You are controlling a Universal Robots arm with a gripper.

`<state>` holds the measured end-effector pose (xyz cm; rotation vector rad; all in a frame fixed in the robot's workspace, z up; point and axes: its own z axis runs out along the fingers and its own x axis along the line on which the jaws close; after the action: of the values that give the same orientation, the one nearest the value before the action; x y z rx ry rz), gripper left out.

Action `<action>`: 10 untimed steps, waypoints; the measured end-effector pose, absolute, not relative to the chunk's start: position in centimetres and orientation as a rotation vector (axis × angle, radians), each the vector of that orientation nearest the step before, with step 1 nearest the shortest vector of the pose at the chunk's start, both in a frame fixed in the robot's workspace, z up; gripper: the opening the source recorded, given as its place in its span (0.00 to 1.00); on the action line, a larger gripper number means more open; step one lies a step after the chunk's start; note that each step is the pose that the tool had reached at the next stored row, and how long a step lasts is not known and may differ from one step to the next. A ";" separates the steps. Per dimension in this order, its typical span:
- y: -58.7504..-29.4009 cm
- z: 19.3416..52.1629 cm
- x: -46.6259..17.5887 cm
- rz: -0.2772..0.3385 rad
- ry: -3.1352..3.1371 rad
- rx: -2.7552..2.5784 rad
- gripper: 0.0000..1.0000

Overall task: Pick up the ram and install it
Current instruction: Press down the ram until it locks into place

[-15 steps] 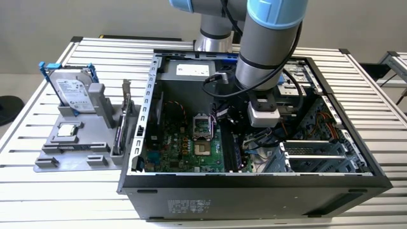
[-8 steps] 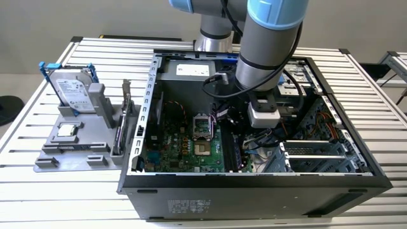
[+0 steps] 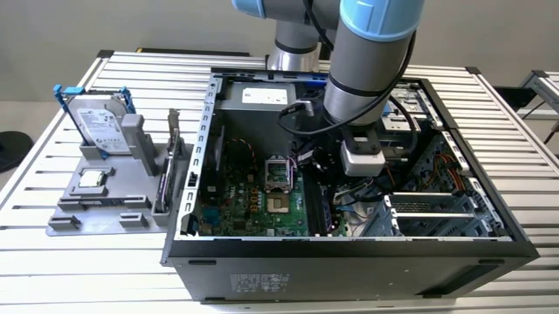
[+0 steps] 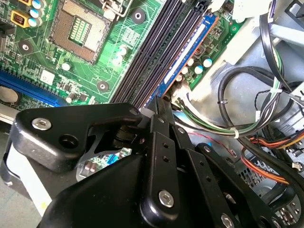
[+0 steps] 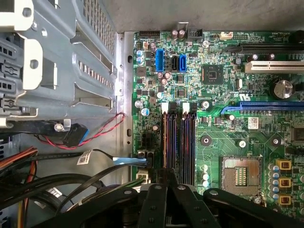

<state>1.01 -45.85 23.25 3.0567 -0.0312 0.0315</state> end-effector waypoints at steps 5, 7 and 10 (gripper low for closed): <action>-45.9 23.2 1.0 0.034 0.013 3.057 0.00; -45.9 23.3 1.0 0.035 0.050 3.057 0.00; -45.8 23.2 1.0 0.037 0.102 3.056 0.00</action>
<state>0.98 -45.85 23.25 3.0562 0.1019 0.0373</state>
